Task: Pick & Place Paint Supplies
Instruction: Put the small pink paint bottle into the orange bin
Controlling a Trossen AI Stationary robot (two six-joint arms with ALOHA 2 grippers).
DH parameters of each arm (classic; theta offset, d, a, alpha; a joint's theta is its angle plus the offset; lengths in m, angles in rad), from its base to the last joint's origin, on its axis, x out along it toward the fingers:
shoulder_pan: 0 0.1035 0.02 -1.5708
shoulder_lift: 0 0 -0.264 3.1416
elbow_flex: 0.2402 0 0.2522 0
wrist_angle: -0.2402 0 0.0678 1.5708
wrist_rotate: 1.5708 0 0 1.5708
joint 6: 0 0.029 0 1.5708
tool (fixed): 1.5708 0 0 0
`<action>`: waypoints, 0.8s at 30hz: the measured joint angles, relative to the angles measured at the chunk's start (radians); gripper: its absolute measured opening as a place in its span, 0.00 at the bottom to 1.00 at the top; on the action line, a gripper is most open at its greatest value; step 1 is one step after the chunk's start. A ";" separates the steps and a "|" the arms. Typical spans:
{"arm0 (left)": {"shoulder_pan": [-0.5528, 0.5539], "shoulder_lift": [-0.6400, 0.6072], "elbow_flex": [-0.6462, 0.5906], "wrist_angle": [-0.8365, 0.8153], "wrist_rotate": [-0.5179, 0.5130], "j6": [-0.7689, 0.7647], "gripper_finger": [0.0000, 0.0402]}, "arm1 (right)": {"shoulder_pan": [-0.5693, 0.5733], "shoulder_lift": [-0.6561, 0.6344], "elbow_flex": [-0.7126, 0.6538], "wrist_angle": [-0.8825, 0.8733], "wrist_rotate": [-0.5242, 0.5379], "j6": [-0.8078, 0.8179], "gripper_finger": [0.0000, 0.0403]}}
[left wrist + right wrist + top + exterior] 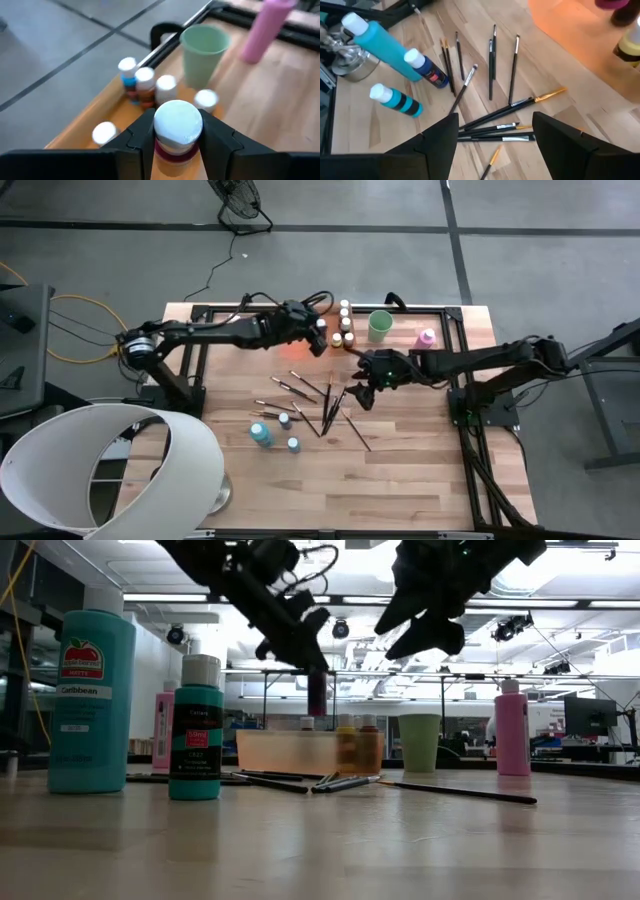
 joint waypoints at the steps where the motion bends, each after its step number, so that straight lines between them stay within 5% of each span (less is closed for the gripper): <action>1: 0.009 0.010 0.000 0.015 0.000 0.000 0.28 | -0.003 -0.004 0.000 -0.006 -0.001 0.000 0.61; 24: 0.047 0.258 0.065 0.235 0.042 0.047 0.28 | -0.005 -0.005 0.000 -0.054 -0.005 0.004 0.61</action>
